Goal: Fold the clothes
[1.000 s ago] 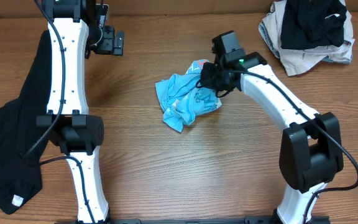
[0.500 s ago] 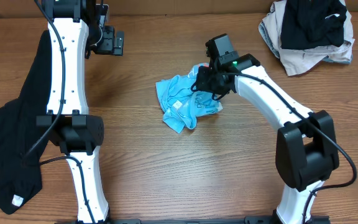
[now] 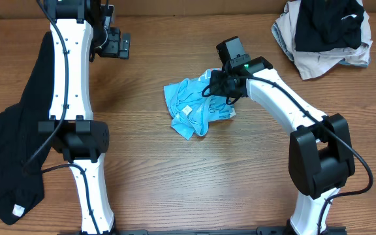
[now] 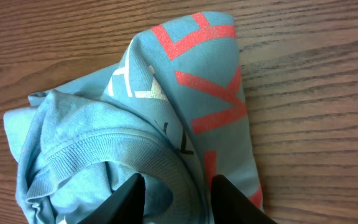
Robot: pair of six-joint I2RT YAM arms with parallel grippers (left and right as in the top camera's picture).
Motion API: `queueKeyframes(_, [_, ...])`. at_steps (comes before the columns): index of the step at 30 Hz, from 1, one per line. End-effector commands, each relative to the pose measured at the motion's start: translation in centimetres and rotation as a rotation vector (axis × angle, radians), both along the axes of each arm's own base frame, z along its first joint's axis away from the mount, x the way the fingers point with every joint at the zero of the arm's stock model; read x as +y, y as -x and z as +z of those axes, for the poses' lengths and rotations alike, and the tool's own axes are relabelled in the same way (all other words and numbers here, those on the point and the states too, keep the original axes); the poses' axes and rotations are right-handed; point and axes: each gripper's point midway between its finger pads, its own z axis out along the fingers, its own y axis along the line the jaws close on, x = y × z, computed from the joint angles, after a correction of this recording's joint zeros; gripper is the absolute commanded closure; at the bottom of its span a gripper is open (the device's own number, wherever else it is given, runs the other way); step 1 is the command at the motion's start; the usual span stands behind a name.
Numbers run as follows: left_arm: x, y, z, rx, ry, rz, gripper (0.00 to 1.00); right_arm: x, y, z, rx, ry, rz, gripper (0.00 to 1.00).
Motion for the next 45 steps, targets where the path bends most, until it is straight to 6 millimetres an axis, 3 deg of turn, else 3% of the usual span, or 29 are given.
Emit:
queueKeyframes(1, [-0.1,-0.2,-0.1,-0.001,0.007,-0.021,0.0,-0.4,-1.1,0.8,-0.04,0.017,0.008,0.66])
queueKeyframes(5, [-0.1,-0.2,-0.1,-0.003,0.007,-0.021,0.0,-0.4,-1.1,0.8,-0.048,0.028,0.028,0.73])
queueKeyframes(11, [-0.1,-0.3,-0.1,-0.005,0.007,-0.021,0.0,-0.4,-1.7,1.8,-0.069,0.04,0.042,0.96])
queueKeyframes(15, [-0.1,-0.4,-0.1,-0.01,0.006,-0.02,0.0,1.1,-1.4,3.0,-0.084,0.041,0.094,0.96])
queueKeyframes(24, [0.1,-1.0,0.1,-0.038,0.004,-0.017,0.0,9.9,3.1,3.6,-0.1,0.001,0.303,0.96])
queueKeyframes(29, [1.2,-1.2,0.1,-0.043,0.003,0.006,0.0,16.1,7.6,3.9,-0.112,-0.035,0.45,0.95])
queueKeyframes(30, [1.5,-1.1,0.1,-0.042,0.004,0.013,0.0,17.1,8.5,3.9,-0.119,-0.038,0.475,0.84])
queueKeyframes(31, [1.8,-1.1,0.1,-0.04,0.003,0.019,0.0,17.6,9.0,4.0,-0.122,-0.039,0.49,0.61])
queueKeyframes(33, [2.2,-1.0,0.0,-0.035,0.006,0.027,0.0,18.4,9.7,4.0,-0.126,-0.04,0.509,0.31])
queueKeyframes(34, [2.4,-1.0,-0.1,-0.032,0.007,0.031,0.0,18.5,9.8,4.0,-0.121,-0.042,0.505,0.18])
queueKeyframes(35, [2.5,-0.9,-0.2,-0.029,0.006,0.034,0.0,18.4,9.9,3.9,-0.113,-0.046,0.49,0.11])
queueKeyframes(39, [3.1,-0.7,-0.6,-0.009,0.007,0.045,0.0,15.8,9.1,4.4,-0.043,-0.043,0.38,0.0])
queueKeyframes(45, [3.4,-0.5,-2.1,0.028,0.007,0.051,0.0,6.3,8.1,4.0,0.183,0.002,-0.036,0.0])
